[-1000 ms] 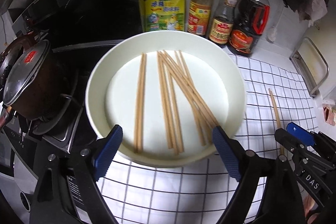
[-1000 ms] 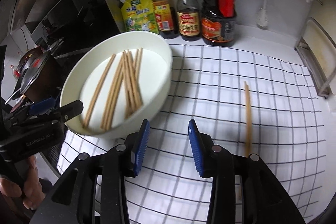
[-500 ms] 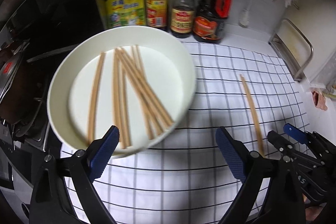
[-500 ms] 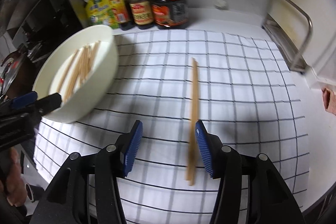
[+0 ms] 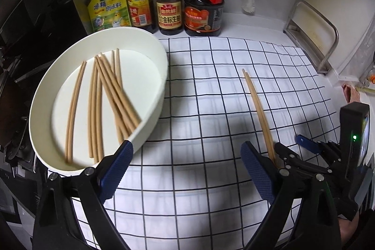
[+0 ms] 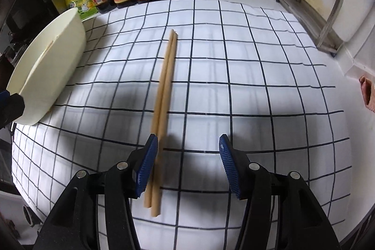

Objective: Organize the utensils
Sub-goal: 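Move both tools back to the last chopsticks on the mat, then close the right tool on one chopstick while the left tool closes on the other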

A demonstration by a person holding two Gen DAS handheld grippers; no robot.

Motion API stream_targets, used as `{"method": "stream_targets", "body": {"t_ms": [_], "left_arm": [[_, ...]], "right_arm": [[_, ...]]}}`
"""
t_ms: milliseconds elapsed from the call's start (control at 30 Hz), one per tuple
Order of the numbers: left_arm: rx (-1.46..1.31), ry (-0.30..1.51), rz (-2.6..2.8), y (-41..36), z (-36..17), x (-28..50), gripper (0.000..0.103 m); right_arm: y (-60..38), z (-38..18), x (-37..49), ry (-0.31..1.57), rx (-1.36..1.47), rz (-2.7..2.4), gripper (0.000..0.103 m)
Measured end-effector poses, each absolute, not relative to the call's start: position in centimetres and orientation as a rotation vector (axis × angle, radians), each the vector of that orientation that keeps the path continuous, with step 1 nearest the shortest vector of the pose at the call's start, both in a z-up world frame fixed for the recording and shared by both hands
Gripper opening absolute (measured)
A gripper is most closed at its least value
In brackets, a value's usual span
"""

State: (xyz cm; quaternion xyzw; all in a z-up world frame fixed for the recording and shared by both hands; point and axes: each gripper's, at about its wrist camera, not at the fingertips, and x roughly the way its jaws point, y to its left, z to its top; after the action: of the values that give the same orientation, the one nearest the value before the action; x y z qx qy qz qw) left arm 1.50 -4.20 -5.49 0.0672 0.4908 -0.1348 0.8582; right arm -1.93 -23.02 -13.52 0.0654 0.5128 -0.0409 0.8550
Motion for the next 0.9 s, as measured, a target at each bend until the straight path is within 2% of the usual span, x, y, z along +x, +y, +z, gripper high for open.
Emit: {"method": "stream_targets", "body": {"t_ms": [567,600,700,767,833,900], "left_arm": [[0.165,1.058,-0.282,-5.9,-7.1,1.3,0.091],[0.166,1.058,-0.282,-5.9,-7.2,1.3,0.091],[0.169,1.061,-0.284,-6.3,-7.4,1.3,0.091],[0.169,1.062,-0.289,-6.8,-7.5,1.4,0.091],[0.171,1.061,-0.297,-7.3,-7.7,1.4,0.091],[0.171,1.063,-0.306,-8.0,-8.0,1.5,0.091]], "right_arm": [[-21.7,-14.2,-1.1,1.044,0.045,-0.059,0.051],[-21.6,-14.2,-1.2,1.041,0.039,-0.057,0.05],[-21.6,-14.2,-1.3,1.027,0.021,-0.054,0.033],[-21.7,-14.2,-1.3,1.022,0.022,-0.048,0.018],[-22.1,-14.2,-1.4,1.019,0.027,-0.047,0.007],[-22.8,-14.1,-1.5,1.017,0.048,-0.045,0.007]]}}
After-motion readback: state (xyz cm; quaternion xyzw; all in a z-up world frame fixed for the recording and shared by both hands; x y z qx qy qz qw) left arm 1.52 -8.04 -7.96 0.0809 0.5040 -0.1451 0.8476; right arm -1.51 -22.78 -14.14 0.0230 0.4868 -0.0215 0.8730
